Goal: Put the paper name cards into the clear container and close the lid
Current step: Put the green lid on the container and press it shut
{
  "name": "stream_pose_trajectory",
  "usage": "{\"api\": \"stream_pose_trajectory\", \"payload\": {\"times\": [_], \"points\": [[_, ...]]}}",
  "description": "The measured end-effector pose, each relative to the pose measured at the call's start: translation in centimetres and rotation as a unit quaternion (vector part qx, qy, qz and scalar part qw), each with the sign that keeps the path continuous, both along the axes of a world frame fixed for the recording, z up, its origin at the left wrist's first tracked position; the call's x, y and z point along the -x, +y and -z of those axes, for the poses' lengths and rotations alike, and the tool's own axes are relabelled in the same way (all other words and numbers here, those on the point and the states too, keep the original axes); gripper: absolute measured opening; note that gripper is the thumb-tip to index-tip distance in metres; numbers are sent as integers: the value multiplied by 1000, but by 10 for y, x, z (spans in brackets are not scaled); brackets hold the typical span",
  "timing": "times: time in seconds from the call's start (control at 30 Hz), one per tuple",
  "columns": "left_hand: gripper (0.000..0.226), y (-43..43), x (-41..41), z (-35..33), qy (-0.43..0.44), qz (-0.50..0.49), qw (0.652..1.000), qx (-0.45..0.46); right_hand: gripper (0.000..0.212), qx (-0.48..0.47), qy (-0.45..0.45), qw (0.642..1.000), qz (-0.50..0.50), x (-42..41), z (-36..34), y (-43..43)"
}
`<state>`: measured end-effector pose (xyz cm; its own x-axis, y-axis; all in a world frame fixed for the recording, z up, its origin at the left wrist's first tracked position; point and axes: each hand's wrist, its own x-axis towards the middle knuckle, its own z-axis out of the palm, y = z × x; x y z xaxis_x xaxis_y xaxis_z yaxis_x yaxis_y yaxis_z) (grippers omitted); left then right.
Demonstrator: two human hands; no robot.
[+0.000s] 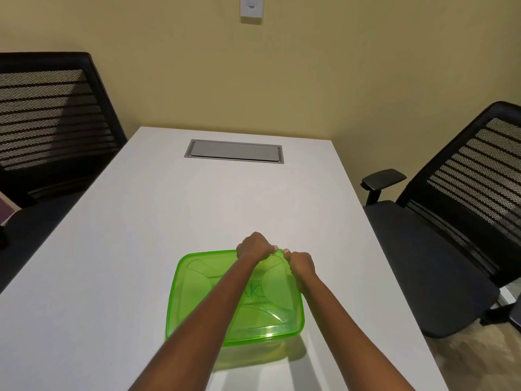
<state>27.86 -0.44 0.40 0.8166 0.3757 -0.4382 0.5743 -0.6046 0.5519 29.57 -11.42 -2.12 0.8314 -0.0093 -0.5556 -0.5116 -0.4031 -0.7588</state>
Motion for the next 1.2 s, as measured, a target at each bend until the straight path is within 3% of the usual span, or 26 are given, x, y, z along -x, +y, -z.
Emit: {"api": "stream_pose_trajectory", "payload": {"times": [0.1,0.23,0.37,0.43,0.53,0.67,0.83,1.0,1.2], "points": [[35,-2,16,0,-69,25,996,-43,38,29,-42,998,-35,8,-5,0],[38,13,46,8,-127,45,966,-220,46,52,-92,993,-58,22,-8,-7],[37,51,87,15,-120,-42,955,-269,50,50,-90,993,-55,35,-3,-19],[37,67,106,11,-103,-126,962,-221,50,44,-91,994,-45,44,-2,-25],[39,86,127,5,-103,-231,964,-79,46,30,-93,995,-33,57,0,-33],[34,95,151,8,-125,-270,955,13,25,15,-88,996,-20,75,1,-42],[30,85,174,16,-151,-340,922,110,34,24,-99,995,10,94,-3,-44],[33,80,175,10,-159,-383,899,143,33,33,-109,993,22,102,-6,-42],[37,69,179,7,-166,-359,914,85,33,79,-133,988,-1,108,-12,-41]]}}
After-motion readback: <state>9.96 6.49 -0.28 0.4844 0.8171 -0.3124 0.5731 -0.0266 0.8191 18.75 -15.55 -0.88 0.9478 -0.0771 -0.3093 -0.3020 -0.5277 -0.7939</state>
